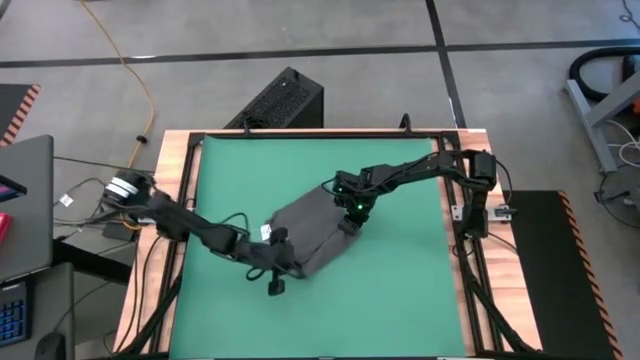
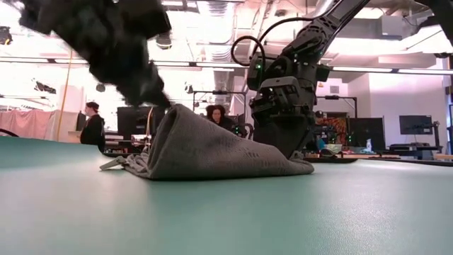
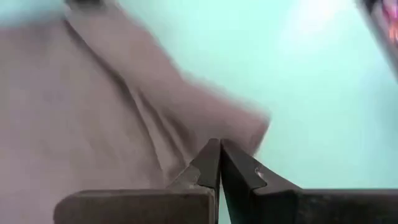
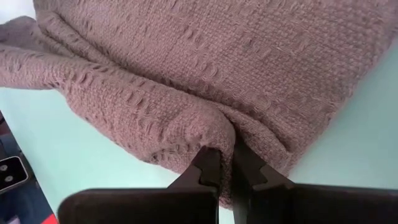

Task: Roll towel
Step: Roll the gray towel on the table

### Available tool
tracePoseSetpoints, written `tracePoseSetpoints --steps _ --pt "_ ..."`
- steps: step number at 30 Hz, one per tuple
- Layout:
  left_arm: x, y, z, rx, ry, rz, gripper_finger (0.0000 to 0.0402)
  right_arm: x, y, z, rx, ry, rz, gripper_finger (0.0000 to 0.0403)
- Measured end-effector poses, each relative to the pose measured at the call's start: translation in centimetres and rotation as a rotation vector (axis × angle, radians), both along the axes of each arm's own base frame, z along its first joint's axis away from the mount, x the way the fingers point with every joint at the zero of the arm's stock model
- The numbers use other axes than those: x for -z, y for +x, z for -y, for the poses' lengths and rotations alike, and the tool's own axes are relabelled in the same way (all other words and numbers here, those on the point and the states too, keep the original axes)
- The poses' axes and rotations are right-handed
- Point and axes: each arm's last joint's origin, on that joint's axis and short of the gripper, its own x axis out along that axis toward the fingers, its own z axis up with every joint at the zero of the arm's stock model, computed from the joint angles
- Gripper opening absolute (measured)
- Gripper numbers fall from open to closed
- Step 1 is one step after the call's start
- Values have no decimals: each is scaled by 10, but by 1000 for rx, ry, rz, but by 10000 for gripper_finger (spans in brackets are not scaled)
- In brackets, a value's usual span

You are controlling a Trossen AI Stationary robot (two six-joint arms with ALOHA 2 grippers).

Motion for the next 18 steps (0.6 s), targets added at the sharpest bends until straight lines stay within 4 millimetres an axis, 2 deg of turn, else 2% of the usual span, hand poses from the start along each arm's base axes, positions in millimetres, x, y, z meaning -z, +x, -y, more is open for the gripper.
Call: tracePoseSetpoints --steps 5,7,12,18 --pt "-40 -4 8 -25 106 262 0 0 1 0 -1 -5 6 24" --pt "-41 -2 11 26 126 272 0 0 1 0 0 -8 5 24" --pt "-24 17 15 138 196 198 0 0 1 0 0 -9 8 24" --pt "-40 39 21 219 327 199 0 0 2 0 6 -10 15 24"
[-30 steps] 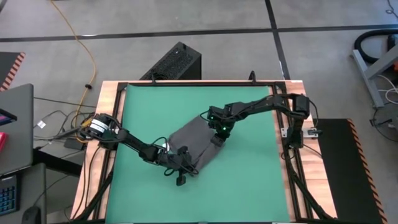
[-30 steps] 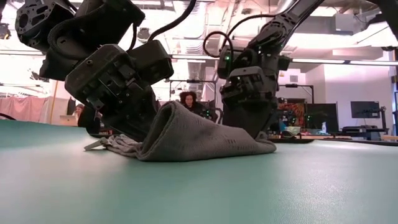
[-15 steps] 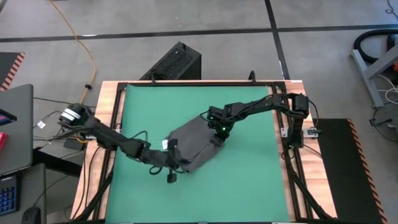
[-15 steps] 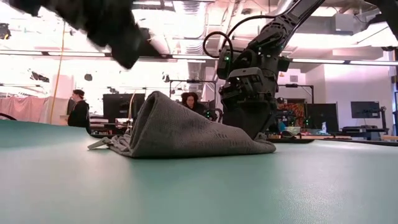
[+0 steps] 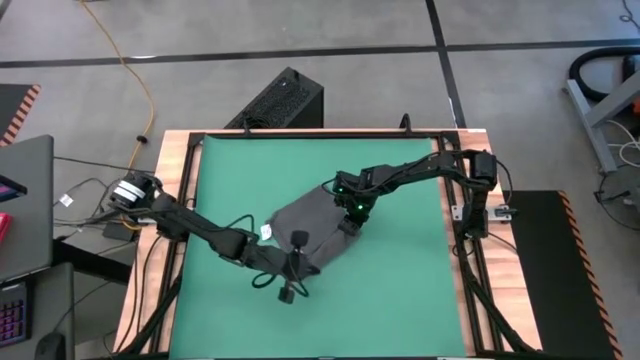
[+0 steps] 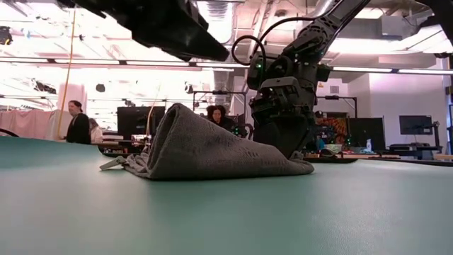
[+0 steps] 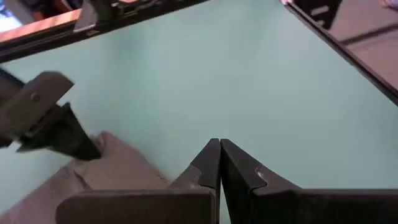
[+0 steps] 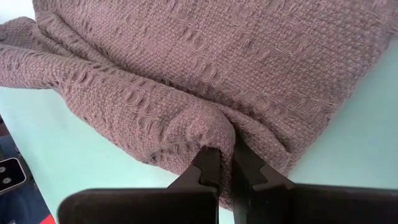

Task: Roll towel
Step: Roll the gray towel on the table

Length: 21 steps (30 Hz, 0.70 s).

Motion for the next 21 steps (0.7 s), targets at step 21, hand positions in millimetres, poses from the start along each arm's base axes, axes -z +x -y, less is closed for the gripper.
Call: tracePoseSetpoints --steps 21 --pt "55 -3 -10 -198 8 -297 0 0 1 0 1 -2 9 24"
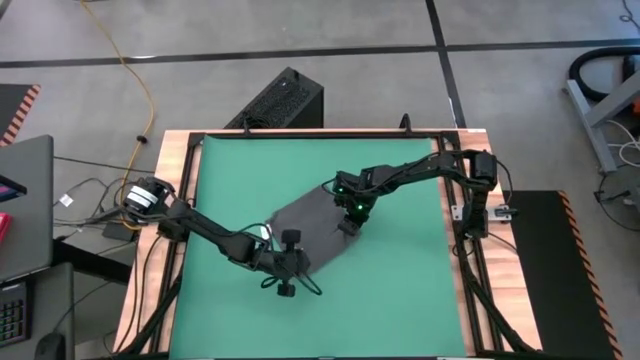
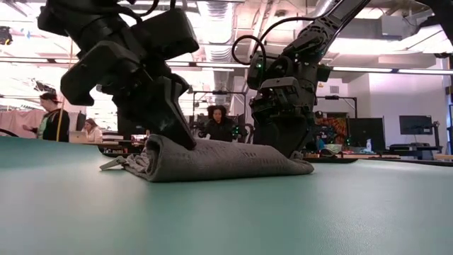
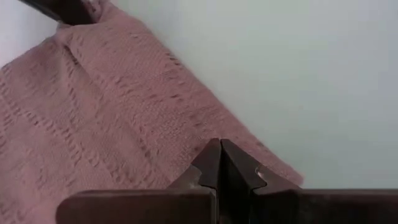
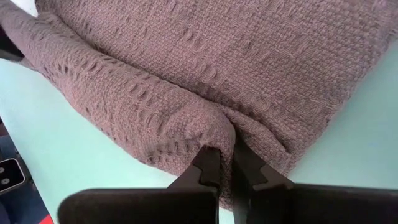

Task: Roll towel
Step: Roll the gray towel on the table

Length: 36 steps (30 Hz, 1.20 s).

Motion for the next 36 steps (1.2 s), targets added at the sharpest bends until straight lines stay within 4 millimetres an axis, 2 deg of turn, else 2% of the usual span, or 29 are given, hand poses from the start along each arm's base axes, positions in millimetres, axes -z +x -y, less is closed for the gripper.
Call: tracePoseSetpoints --steps 4,11,17,27,32,36 --pt "5 -3 -5 -41 -1 -12 0 0 0 0 0 -1 -1 25" --pt "30 -23 -15 -129 -78 -52 0 0 0 0 1 -2 1 52" --pt "30 -23 -14 -124 -102 -31 0 -4 0 -2 -28 -20 21 56" --pt "30 -22 -14 -122 -93 -26 0 -44 -12 2 -81 -131 111 58" --pt "30 -23 -14 -122 -91 -28 0 -46 -13 0 -106 -164 112 63" --pt "31 -24 -14 -121 -91 -31 0 -46 -14 0 -98 -200 92 95"
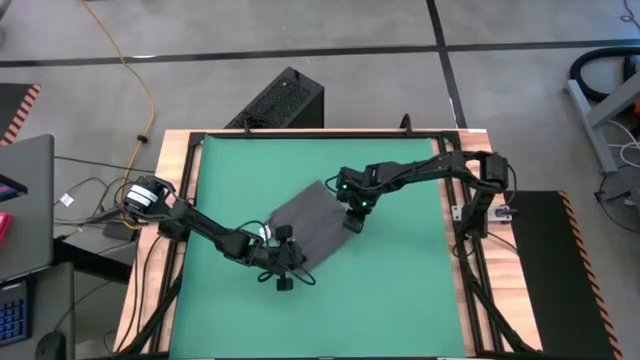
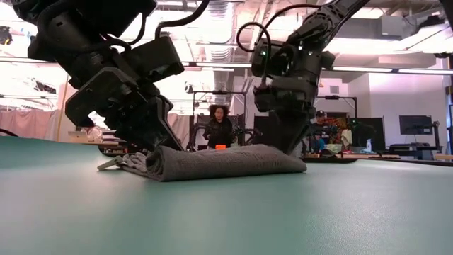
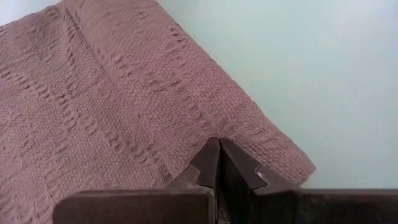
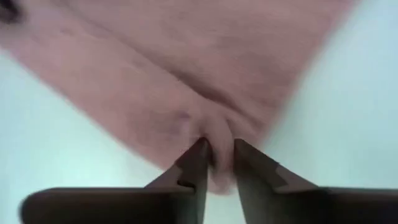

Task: Roll towel
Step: Roll the gray towel on the table

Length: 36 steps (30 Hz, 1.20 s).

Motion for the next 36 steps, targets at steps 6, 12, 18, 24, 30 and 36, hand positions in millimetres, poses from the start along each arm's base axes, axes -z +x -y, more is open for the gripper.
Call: tracePoseSetpoints --steps 6,12,18,24,30,36 --pt "6 -6 -2 -29 -34 5 0 -4 -10 7 25 -14 -56 152" --pt "10 -10 -3 -8 -20 8 0 -26 -8 5 -66 -66 92 156" --pt "9 -9 -3 11 -9 27 0 -41 2 -12 -188 -188 246 133" --pt "8 -8 -2 6 -8 44 0 -26 11 -18 -218 -208 222 111" --pt "9 -8 -3 13 3 37 0 -18 13 -20 -206 -202 185 95" --pt "9 -8 -3 25 13 30 0 -8 15 -17 -187 -225 146 84"
